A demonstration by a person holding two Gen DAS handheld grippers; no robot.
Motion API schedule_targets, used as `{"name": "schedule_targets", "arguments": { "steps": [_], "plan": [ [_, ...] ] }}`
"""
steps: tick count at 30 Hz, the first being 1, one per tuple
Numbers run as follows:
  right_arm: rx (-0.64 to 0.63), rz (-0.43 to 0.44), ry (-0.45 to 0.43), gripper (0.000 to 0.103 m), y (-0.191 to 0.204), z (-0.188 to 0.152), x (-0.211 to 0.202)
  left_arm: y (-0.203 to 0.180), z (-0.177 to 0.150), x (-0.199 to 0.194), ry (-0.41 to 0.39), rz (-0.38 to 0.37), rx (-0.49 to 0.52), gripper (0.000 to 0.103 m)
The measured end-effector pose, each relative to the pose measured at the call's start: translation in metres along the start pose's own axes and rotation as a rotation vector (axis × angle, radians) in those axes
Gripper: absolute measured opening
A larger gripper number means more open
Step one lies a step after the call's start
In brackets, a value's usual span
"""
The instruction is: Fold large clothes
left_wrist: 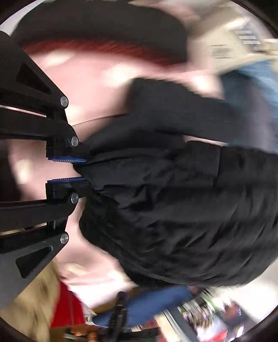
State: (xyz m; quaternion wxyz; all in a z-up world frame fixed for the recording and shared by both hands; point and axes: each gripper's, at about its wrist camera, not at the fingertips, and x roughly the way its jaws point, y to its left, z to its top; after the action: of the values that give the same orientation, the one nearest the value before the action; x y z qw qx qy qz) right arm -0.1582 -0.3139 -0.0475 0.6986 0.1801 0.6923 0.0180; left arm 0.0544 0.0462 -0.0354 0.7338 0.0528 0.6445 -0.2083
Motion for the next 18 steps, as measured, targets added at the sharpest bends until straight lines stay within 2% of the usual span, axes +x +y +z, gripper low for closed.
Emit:
{"name": "schedule_targets", "arguments": {
  "steps": [2,3,4,5,6,7,8,9,10,11,13,15,18],
  "plan": [
    [0.118,-0.049,0.142,0.012,-0.021,-0.026,0.049,0.008,-0.025,0.032,0.043,0.040,-0.049,0.010],
    [0.162,-0.051,0.166,0.012,-0.028,-0.035,0.058,0.012,-0.031,0.037,0.032,0.024,-0.075,0.013],
    [0.200,-0.051,0.151,0.012,-0.033,-0.041,0.056,0.014,-0.032,0.035,0.020,0.022,-0.100,0.018],
    [0.217,-0.045,0.122,0.018,-0.033,-0.041,0.048,0.019,-0.030,0.029,0.007,0.026,-0.124,0.019],
    [0.227,-0.042,0.073,0.028,-0.035,-0.039,0.035,0.025,-0.027,0.025,-0.005,0.003,-0.144,0.023],
    [0.227,-0.059,0.011,0.062,-0.037,-0.036,0.019,0.037,-0.022,0.025,-0.018,-0.027,-0.165,0.039],
    [0.217,-0.087,-0.054,0.083,-0.037,-0.025,0.004,0.042,-0.016,0.010,-0.057,-0.046,-0.193,0.052],
    [0.188,-0.123,-0.134,0.084,-0.031,-0.017,-0.016,0.044,-0.014,-0.003,-0.094,-0.032,-0.204,0.075],
    [0.135,-0.158,-0.195,0.084,-0.022,-0.008,-0.033,0.042,-0.012,-0.019,-0.161,-0.001,-0.207,0.081],
    [0.084,-0.177,-0.234,0.084,-0.012,0.000,-0.044,0.040,-0.010,-0.040,-0.237,0.027,-0.189,0.081],
    [-0.044,-0.195,-0.320,0.084,0.015,0.019,-0.062,0.029,0.001,-0.074,-0.329,0.042,-0.131,0.084],
    [-0.153,-0.173,-0.349,0.084,0.044,0.034,-0.063,0.016,0.012,-0.079,-0.362,0.021,-0.082,0.085],
    [-0.294,-0.090,-0.287,0.084,0.099,0.051,-0.030,-0.024,0.023,-0.061,-0.326,-0.031,0.032,0.085]
  ]
}}
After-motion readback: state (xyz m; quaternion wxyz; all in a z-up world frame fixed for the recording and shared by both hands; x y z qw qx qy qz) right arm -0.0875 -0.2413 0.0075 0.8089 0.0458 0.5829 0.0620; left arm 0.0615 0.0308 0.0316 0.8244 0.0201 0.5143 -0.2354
